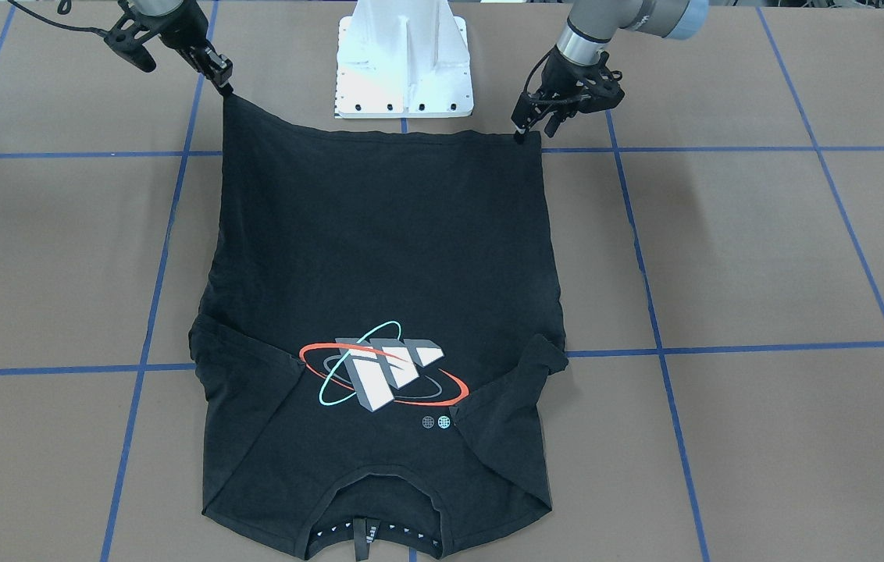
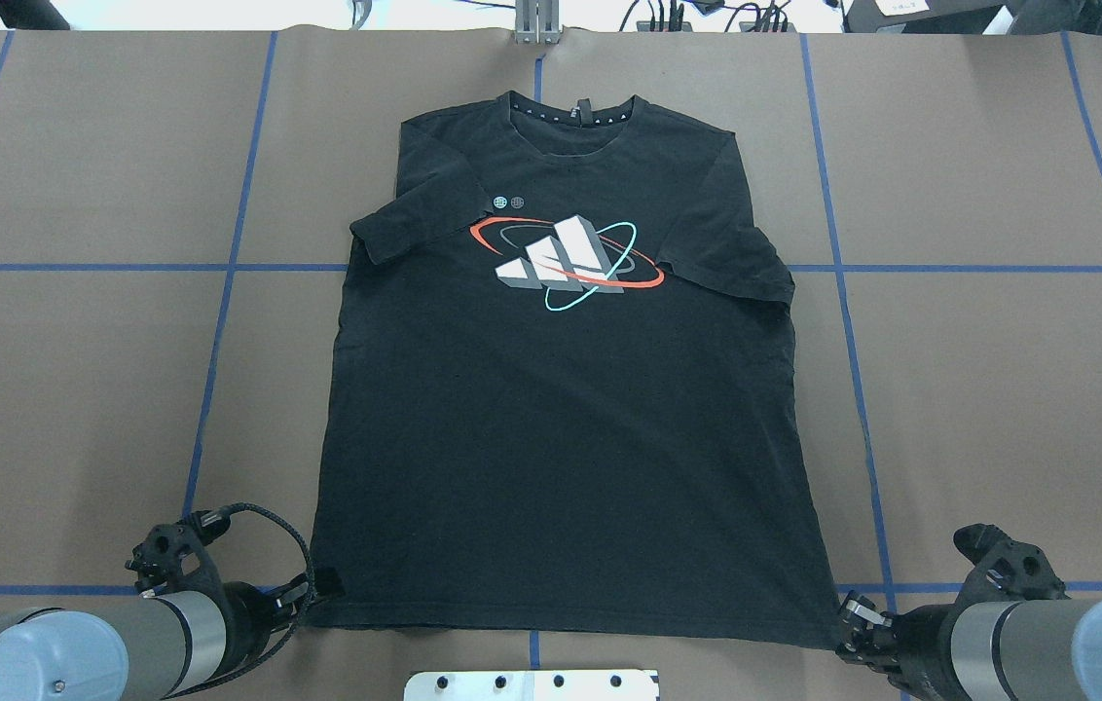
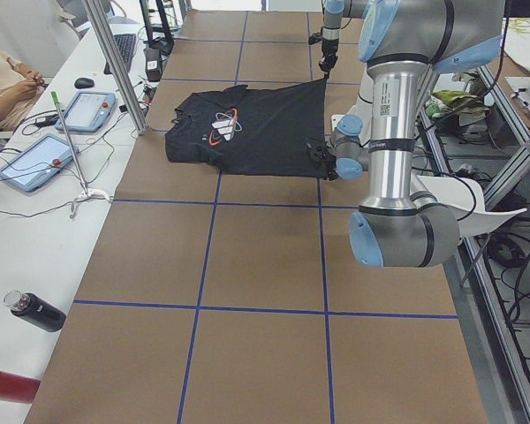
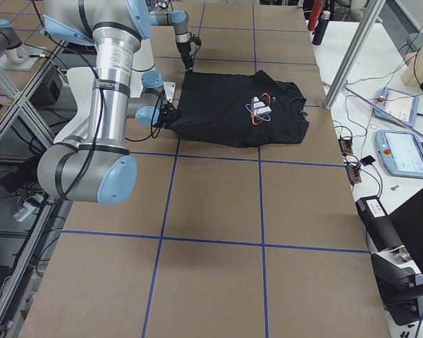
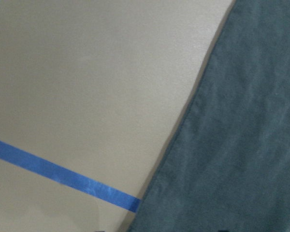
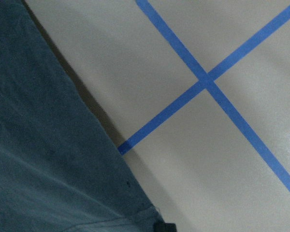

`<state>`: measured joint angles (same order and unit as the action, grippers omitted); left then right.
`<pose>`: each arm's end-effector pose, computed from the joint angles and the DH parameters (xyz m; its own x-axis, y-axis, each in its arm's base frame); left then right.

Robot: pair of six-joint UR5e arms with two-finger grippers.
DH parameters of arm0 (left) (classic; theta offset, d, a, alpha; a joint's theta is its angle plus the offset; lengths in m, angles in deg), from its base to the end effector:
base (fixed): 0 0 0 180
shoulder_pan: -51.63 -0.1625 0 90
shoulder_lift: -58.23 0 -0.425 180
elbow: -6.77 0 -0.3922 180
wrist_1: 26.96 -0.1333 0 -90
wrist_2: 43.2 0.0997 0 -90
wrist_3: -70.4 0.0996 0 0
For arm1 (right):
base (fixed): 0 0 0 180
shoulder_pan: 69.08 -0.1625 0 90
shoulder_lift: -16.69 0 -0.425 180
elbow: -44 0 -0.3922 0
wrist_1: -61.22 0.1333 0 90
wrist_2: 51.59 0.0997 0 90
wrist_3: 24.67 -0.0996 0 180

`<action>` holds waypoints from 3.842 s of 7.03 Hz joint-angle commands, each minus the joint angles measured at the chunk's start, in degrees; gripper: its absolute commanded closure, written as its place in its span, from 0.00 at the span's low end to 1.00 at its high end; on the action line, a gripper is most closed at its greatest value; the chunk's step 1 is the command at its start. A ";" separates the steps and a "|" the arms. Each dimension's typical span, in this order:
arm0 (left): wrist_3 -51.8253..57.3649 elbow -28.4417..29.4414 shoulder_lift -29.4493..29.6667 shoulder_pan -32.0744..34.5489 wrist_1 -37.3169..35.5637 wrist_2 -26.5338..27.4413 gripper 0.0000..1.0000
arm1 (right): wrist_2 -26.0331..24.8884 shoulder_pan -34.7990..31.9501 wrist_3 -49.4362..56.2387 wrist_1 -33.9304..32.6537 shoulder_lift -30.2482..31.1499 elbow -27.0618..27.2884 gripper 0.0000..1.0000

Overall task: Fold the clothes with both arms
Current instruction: 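Grasp both hem corners nearest the robot with both grippers, then lift the hem with both grippers and carry it toward the collar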

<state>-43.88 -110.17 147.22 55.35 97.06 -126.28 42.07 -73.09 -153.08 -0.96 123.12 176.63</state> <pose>0.4703 -0.1762 0.3791 0.3862 -0.4342 -0.8138 0.3590 0.8835 -0.3009 -0.3609 -0.1526 0.3747 0.4479 0.6529 0.6108 -0.3784 0.7574 -0.5321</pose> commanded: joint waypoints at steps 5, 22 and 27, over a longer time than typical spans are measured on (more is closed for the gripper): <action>-2.17 0.12 0.04 -0.82 -0.09 -0.24 0.33 | 0.04 -0.29 0.00 -0.05 0.01 0.00 1.00; 2.88 -17.20 6.67 14.66 -11.17 -9.54 1.00 | 17.85 -24.30 2.88 -0.31 -6.09 -0.83 1.00; 21.98 2.81 18.30 37.04 -10.20 -19.22 1.00 | 30.10 -50.36 31.77 -31.65 -34.58 -17.10 1.00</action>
<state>-24.41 -112.29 162.61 88.91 86.65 -144.94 71.69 -119.01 -128.82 -25.31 94.40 163.30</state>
